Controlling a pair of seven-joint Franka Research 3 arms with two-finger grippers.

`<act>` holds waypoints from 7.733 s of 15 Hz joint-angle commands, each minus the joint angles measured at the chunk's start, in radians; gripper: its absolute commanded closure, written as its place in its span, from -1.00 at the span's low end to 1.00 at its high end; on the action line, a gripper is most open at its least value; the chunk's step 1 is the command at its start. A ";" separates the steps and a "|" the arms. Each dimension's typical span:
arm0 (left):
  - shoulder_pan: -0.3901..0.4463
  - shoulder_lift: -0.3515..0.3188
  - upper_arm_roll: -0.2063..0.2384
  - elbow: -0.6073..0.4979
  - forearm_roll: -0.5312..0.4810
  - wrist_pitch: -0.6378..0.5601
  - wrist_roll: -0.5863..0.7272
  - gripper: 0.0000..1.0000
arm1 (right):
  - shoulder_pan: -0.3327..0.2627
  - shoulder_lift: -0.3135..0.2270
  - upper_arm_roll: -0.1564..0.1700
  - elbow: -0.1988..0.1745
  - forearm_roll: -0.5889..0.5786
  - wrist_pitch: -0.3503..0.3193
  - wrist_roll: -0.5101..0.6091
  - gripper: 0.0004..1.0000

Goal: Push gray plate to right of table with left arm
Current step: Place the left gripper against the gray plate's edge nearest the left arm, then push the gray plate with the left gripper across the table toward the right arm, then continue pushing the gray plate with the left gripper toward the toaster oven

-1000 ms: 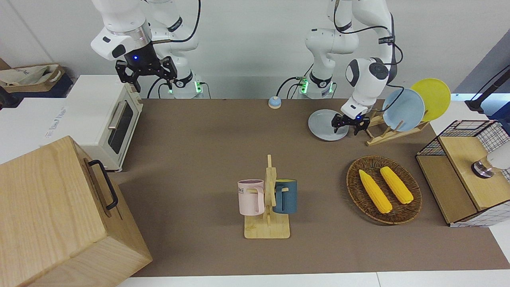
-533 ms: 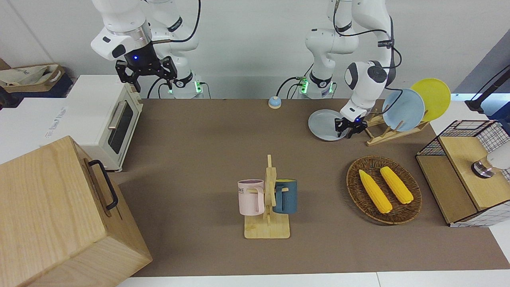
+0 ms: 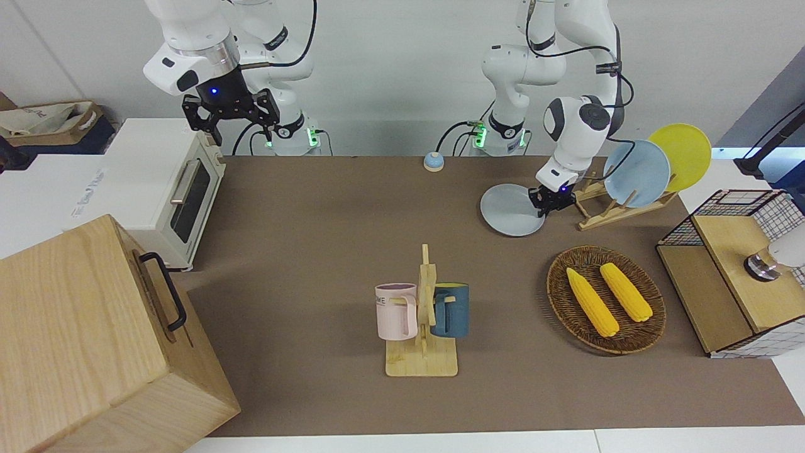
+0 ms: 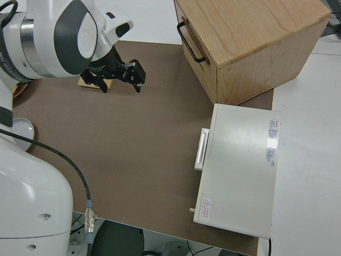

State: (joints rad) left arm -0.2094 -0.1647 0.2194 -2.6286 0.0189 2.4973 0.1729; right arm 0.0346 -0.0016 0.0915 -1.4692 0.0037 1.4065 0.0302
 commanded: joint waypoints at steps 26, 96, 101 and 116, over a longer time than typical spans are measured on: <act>-0.062 0.007 -0.231 -0.007 0.024 -0.026 -0.504 1.00 | -0.012 -0.006 0.005 0.001 0.010 -0.012 -0.003 -0.97; -0.469 0.671 -0.508 0.841 0.096 -0.215 -1.616 1.00 | -0.012 -0.006 0.005 0.001 0.010 -0.011 -0.003 -0.97; -0.467 0.669 -0.508 0.841 0.096 -0.215 -1.615 0.66 | -0.012 -0.006 0.005 0.001 0.009 -0.012 -0.003 -0.97; -0.464 0.659 -0.502 0.897 0.099 -0.308 -1.609 -0.97 | -0.012 -0.006 0.005 0.001 0.010 -0.012 -0.003 -0.97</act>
State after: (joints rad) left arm -0.6544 0.4792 -0.2980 -1.7716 0.0987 2.2359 -1.4223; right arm 0.0346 -0.0016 0.0915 -1.4692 0.0037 1.4065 0.0301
